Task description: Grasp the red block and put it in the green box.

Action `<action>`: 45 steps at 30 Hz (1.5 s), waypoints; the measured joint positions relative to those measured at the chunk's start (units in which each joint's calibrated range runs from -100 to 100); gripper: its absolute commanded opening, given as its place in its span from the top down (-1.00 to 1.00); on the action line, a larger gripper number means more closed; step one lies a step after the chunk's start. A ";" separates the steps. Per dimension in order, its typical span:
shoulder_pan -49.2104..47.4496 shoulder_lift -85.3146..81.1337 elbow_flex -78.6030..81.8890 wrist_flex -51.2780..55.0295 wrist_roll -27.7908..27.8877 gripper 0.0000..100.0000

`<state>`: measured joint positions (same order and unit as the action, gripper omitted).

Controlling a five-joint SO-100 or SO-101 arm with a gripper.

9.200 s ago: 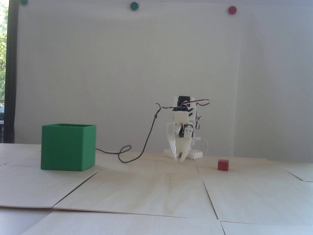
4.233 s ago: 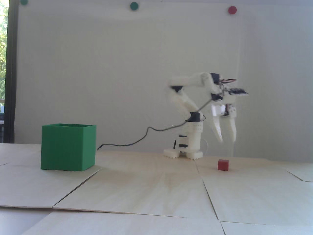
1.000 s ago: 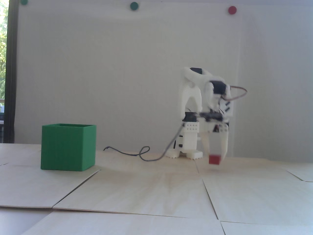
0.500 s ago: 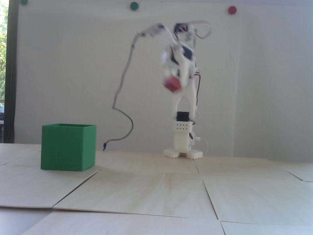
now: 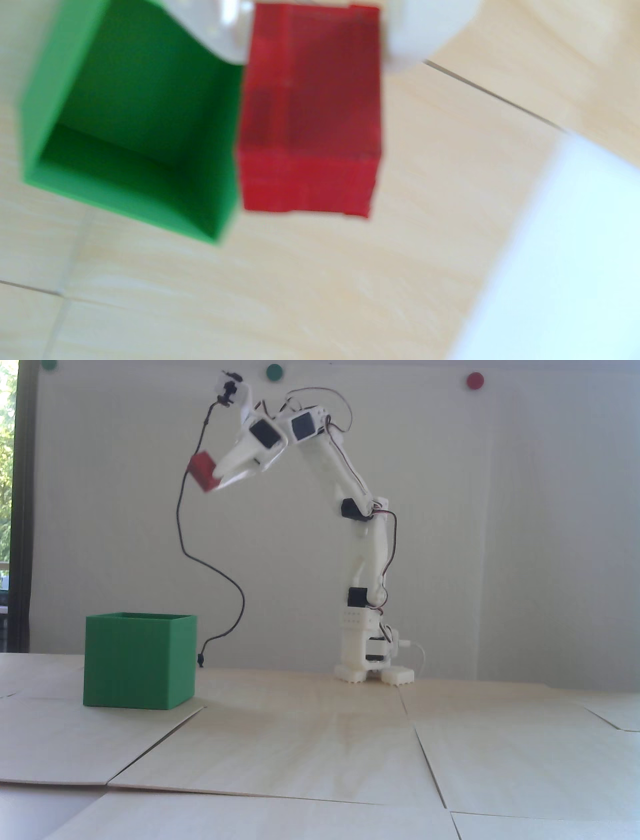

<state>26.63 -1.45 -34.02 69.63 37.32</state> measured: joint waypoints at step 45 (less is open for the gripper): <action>5.50 0.42 21.49 -23.96 7.76 0.95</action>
<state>32.14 -1.04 -12.53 45.67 45.08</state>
